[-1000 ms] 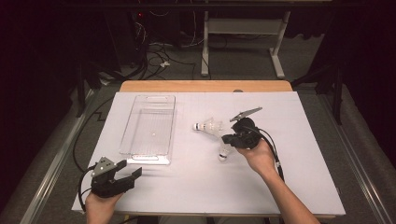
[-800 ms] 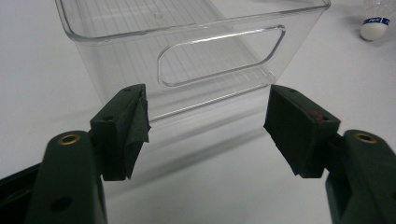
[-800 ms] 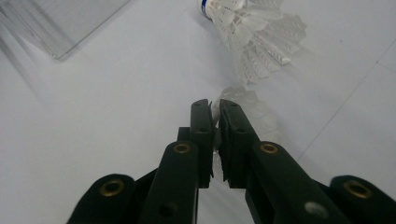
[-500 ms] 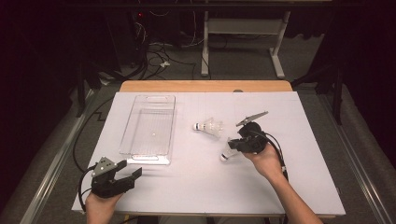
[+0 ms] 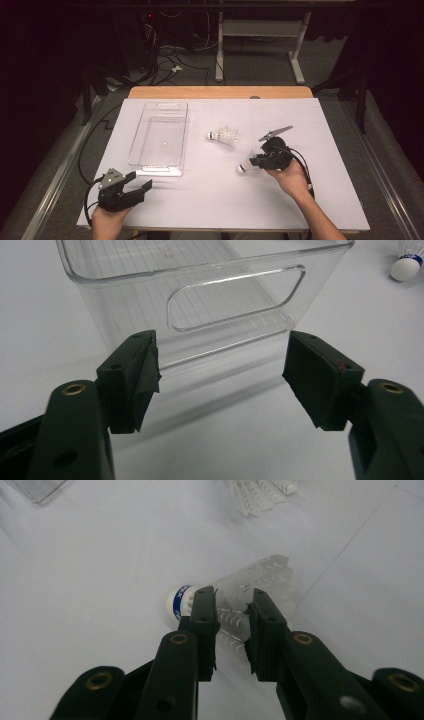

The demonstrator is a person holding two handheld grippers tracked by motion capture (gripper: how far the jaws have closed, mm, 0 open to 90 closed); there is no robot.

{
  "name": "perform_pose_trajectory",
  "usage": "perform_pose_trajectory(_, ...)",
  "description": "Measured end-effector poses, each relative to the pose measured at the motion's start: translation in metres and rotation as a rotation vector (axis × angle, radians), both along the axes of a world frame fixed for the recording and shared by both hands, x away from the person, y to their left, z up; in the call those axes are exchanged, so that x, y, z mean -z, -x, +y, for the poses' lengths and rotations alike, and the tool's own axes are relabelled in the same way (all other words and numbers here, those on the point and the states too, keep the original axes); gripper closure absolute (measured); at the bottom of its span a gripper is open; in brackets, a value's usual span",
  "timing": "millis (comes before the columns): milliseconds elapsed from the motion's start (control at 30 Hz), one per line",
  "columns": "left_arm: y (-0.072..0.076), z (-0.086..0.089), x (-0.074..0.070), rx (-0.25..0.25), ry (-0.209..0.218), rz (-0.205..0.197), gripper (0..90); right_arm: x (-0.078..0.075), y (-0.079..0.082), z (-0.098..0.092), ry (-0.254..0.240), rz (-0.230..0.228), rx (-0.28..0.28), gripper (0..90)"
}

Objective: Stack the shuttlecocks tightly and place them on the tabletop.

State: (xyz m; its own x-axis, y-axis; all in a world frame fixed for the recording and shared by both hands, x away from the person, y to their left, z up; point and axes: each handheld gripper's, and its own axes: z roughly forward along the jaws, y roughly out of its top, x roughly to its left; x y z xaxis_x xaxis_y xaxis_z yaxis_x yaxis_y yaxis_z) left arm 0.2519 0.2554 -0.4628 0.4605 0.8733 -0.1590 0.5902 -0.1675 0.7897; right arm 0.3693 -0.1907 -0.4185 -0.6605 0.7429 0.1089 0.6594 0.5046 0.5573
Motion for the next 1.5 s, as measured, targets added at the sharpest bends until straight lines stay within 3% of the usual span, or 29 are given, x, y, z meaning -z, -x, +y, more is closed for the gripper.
perform_pose_trajectory(567, 0.000, 0.000, 0.000, -0.002, 0.000, 0.001, 31.5, 0.015, 0.006, -0.008, 0.004, 0.039, -0.001, 72.4)
perform_pose_trajectory(800, 0.000, 0.000, 0.000, -0.003, 0.000, 0.001, 31.5, 0.019, 0.009, -0.009, 0.014, 0.057, -0.031, 82.1)
perform_pose_trajectory(1033, 0.000, 0.000, 0.000, -0.004, 0.000, 0.001, 31.5, 0.021, 0.011, -0.007, 0.026, 0.048, -0.055, 89.5)
perform_pose_trajectory(1500, 0.000, 0.001, 0.000, -0.004, 0.000, 0.003, 31.6, 0.015, 0.013, 0.000, 0.006, -0.017, -0.088, 90.0)
